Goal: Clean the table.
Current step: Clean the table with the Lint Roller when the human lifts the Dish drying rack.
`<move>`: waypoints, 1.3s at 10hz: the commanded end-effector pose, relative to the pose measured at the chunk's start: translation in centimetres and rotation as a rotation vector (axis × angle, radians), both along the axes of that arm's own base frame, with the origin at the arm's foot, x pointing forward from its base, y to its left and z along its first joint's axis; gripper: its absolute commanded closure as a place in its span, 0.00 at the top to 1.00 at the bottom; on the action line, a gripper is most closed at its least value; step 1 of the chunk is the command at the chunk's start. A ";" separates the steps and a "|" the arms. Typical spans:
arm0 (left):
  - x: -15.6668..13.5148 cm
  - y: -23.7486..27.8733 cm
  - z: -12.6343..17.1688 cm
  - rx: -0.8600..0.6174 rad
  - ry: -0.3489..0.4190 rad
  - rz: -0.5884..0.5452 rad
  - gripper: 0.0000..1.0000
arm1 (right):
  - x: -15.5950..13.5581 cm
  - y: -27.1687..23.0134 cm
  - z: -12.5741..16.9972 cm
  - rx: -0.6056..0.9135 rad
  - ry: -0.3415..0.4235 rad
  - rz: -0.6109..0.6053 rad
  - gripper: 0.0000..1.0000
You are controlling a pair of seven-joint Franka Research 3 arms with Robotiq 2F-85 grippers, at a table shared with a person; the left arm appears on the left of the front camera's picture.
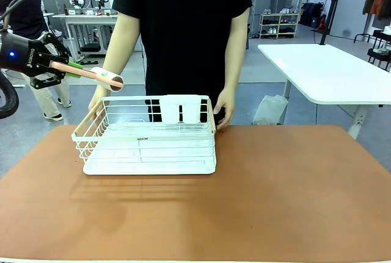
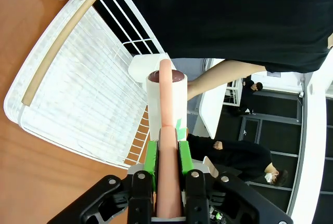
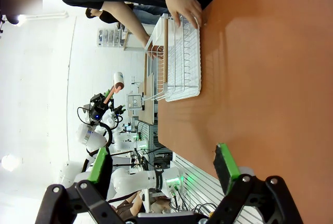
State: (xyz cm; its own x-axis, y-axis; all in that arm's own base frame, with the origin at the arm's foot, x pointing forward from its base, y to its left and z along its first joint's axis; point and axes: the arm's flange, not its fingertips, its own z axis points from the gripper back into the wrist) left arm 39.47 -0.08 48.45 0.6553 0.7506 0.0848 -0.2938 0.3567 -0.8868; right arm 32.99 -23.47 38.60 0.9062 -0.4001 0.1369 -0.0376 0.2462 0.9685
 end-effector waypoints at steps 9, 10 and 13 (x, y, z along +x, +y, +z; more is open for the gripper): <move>0.0 0.1 0.1 0.001 -0.001 0.000 0.00 | -0.1 -0.1 0.3 0.003 -0.011 0.006 1.00; 0.0 0.1 0.1 0.001 -0.001 0.000 0.00 | -0.1 -0.1 0.3 0.003 -0.011 0.006 1.00; 0.0 0.1 0.1 0.001 -0.001 0.000 0.00 | -0.1 -0.1 0.3 0.003 -0.011 0.006 1.00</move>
